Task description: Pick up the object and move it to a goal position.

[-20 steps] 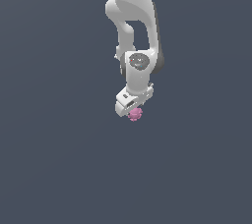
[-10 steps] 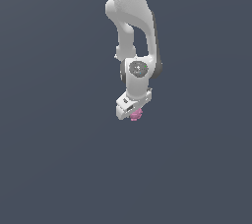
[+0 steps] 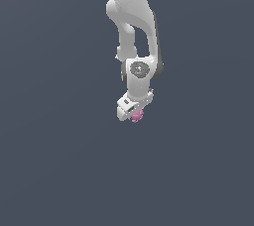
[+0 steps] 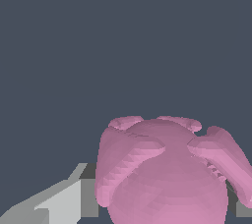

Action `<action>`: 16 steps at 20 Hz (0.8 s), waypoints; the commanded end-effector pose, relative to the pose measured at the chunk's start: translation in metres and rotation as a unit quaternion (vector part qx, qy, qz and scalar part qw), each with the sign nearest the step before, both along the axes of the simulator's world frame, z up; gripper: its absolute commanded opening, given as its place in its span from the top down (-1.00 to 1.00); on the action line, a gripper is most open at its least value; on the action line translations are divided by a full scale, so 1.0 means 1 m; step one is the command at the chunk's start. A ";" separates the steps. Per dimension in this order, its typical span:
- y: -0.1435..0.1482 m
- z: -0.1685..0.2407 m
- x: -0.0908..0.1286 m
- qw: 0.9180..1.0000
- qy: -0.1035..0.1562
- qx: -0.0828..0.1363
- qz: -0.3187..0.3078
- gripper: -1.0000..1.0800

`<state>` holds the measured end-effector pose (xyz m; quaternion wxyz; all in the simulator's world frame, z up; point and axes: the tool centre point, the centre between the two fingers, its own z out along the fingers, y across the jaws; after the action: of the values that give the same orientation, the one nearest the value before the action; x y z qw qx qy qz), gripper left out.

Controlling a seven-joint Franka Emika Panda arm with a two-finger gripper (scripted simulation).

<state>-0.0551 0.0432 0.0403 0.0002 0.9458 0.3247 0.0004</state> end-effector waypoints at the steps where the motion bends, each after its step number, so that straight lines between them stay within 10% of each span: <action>1: 0.000 0.000 0.000 1.000 0.000 0.000 0.000 1.00; 9: 0.008 0.012 0.025 0.999 -0.038 0.010 0.012 1.00; 16: 0.027 0.047 0.075 0.991 -0.123 0.031 0.038 1.00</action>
<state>0.0079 0.0655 0.0770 0.0085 0.9298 0.3528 0.1050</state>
